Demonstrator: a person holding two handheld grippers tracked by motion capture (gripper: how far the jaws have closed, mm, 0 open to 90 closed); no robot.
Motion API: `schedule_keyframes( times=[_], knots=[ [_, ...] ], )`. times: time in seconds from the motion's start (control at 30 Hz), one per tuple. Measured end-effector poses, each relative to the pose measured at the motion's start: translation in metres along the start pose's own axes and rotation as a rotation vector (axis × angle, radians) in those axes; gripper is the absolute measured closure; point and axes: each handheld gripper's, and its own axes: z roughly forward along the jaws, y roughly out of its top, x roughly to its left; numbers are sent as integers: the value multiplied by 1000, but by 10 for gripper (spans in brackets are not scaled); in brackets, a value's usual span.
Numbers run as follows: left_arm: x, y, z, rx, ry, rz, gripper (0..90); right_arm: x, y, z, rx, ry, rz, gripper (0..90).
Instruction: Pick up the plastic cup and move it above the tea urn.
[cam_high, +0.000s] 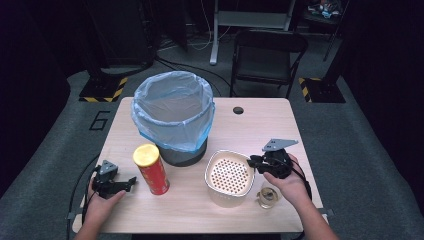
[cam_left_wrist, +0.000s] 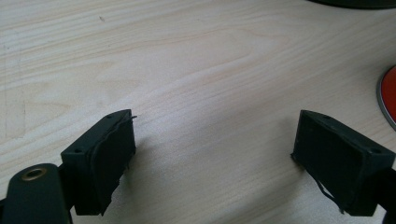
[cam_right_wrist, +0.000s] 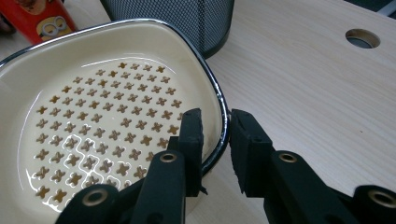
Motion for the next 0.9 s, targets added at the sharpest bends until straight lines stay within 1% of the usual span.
schedule_keyframes(
  times=[0.03,0.13,0.23,0.33,0.37,0.43,0.5,0.57,0.63,0.67,0.73,0.8,0.83,0.9],
  knots=[
    [0,0,0,0,0,0,126,1,0,0,-2,1,5,751],
    [0,0,0,-1,0,0,126,2,-2,-2,2,8,-8,758],
    [0,0,0,3,-2,-4,126,4,-2,-3,-6,9,-19,757],
    [0,0,0,-1,0,1,126,4,-3,-7,-40,16,-9,663],
    [0,0,0,2,-1,-1,126,5,-3,-12,-60,12,-7,639],
    [0,0,0,1,-1,3,126,6,-5,-19,-82,2,2,597],
    [0,0,0,4,-2,0,126,8,-8,-30,-111,-14,23,516],
    [0,0,0,1,-1,2,126,9,-13,-39,-130,-29,20,475],
    [0,0,0,1,-1,3,126,10,-19,-47,-135,-38,33,400],
    [0,0,0,1,-1,2,126,10,-22,-50,-137,-46,30,363],
    [0,0,0,5,-3,-1,126,13,-31,-57,-138,-62,42,305],
    [0,0,0,7,-4,-2,126,15,-39,-60,-142,-76,49,255],
    [-1,0,1,-6,0,-10,126,17,-44,-61,-147,-84,46,248],
    [-1,0,1,-8,0,-9,126,23,-53,-60,-139,-98,46,202]
  ],
)
